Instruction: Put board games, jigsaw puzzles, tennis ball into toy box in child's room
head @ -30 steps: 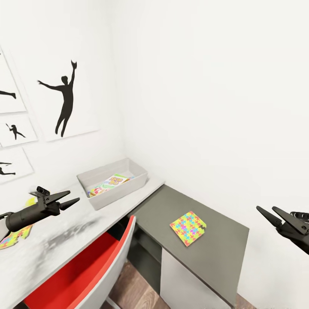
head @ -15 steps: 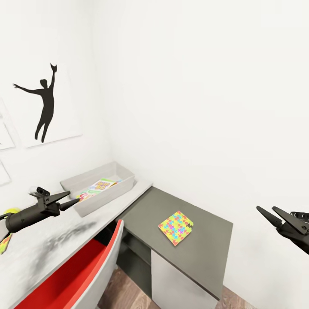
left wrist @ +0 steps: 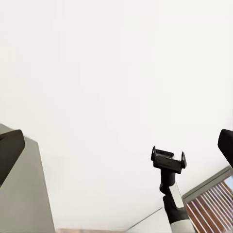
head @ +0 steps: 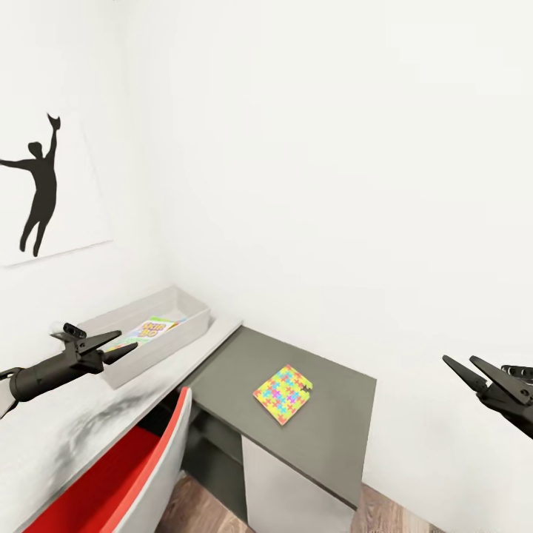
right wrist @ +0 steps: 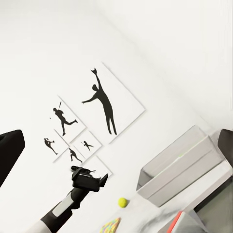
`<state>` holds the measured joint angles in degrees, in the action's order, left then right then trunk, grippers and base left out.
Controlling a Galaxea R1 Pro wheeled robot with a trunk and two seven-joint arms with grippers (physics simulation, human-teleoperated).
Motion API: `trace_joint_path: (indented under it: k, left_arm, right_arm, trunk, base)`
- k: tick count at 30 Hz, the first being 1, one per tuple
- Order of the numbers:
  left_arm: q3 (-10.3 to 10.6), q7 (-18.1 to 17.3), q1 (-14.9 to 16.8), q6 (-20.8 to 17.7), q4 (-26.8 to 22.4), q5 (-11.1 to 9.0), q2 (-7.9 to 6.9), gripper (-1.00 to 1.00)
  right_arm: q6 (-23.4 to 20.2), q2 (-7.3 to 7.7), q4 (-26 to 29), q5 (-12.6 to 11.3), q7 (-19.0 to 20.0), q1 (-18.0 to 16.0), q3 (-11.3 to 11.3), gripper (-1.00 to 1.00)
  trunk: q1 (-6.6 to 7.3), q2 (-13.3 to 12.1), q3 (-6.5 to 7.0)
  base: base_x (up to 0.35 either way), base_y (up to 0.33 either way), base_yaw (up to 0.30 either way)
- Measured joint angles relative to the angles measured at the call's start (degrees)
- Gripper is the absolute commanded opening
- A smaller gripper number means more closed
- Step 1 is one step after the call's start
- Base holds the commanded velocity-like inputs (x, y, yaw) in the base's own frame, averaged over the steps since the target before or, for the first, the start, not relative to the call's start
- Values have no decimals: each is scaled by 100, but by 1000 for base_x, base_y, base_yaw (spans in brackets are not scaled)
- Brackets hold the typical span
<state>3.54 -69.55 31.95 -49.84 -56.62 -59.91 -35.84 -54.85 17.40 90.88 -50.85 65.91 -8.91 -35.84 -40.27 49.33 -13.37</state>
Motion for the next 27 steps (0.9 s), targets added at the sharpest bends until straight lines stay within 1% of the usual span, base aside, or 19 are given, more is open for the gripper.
trace_joint_path:
  k: [27]
  left_arm:
    - [1, 0, 0, 8, -3, 0, 6, 100]
  right_arm:
    - [0, 0, 0, 0, 0, 0, 0, 100]
  trunk:
    - [0, 0, 204]
  base:
    - [0, 0, -207]
